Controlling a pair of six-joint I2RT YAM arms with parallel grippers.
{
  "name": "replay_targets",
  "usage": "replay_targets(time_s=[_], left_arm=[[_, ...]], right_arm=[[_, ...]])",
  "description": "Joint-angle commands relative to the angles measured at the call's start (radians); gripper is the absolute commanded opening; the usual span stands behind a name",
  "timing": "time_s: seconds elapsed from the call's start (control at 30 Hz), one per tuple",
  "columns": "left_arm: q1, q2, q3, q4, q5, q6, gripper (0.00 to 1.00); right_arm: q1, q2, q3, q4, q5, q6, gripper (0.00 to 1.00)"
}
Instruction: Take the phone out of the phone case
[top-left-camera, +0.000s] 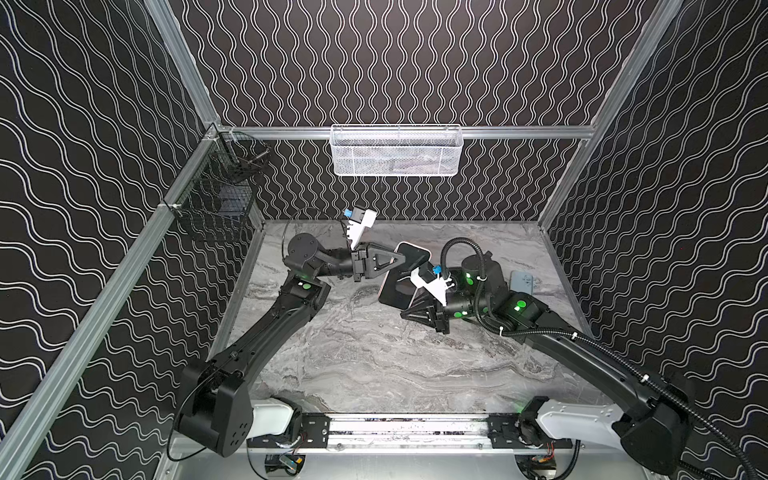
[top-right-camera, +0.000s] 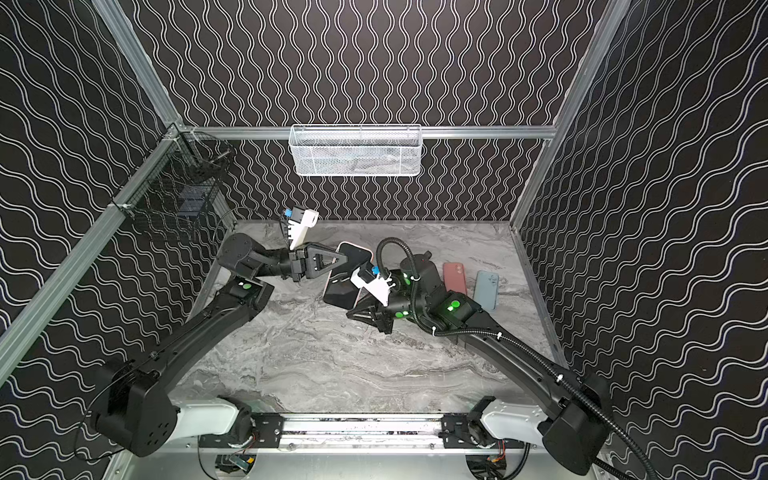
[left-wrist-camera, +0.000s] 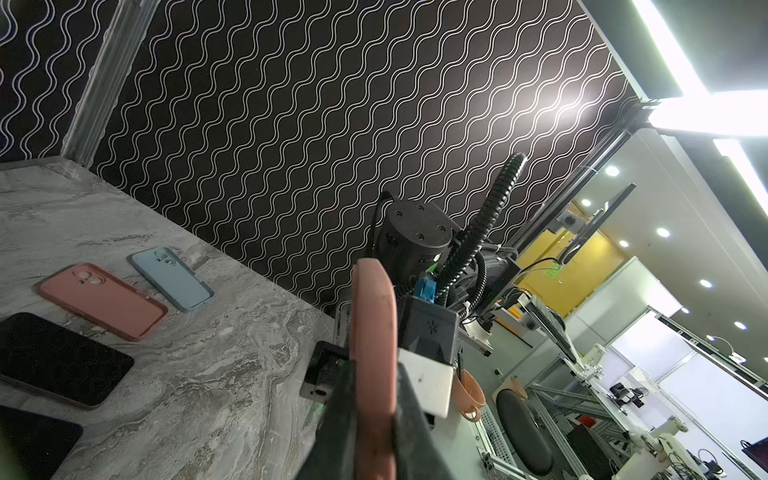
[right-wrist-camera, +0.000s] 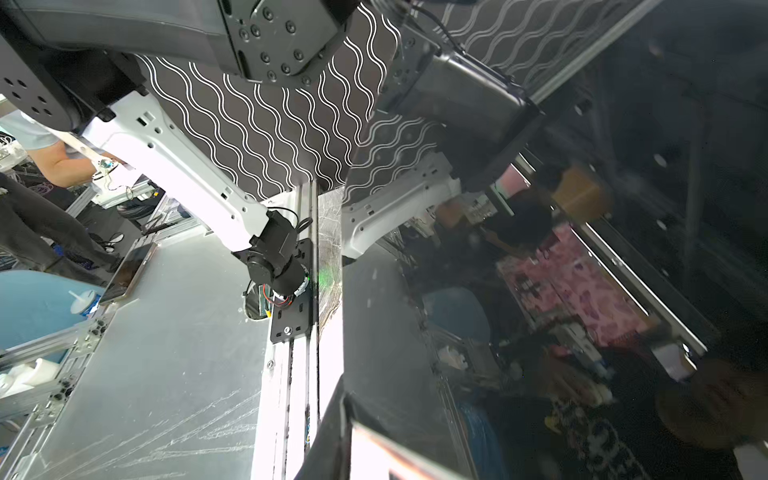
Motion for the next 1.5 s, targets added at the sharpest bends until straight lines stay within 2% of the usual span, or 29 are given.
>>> replay_targets(time_s=[0.0,0.43,0.7,0.87,1.13,1.27,1.33,1.47], left_arm=[[-0.012,-0.005,0.014,-0.012,0.065,-0.035,0.00],[-0.016,-0.010,0.035,-0.030,0.045,-0.050,0.00],[-0.015,-0.039,0.055,-0.213,-0.022,0.043,0.00],[-0.015,-0.074,0.077,-0.440,-0.191,0.135,0.00],[-0.016,-0.167,-0.001,-0.397,-0.450,0.017,0.00],[-0.016,-0.247,-0.100,-0.425,-0.659,-0.086,0.00],[-0.016,-0.292,-0.189,-0.355,-0.742,-0.167,0.00],[-0.015,-0.348,-0.303,-0.272,-0.826,-0.281,0.00]], right_arm=[[-0.006,0.000,-0.006,0.095,0.089,0.014,0.17],[-0.007,-0.043,-0.094,0.154,0.210,0.044,0.22],[-0.011,-0.058,-0.129,0.185,0.205,0.081,0.24],[-0.024,-0.072,-0.138,0.214,0.105,0.133,0.30],[-0.051,-0.105,-0.196,0.293,-0.109,0.246,0.44],[-0.058,-0.150,-0.297,0.486,-0.120,0.402,0.48],[-0.058,-0.161,-0.351,0.613,-0.092,0.508,0.51],[-0.057,-0.149,-0.452,0.896,-0.037,0.724,0.52]])
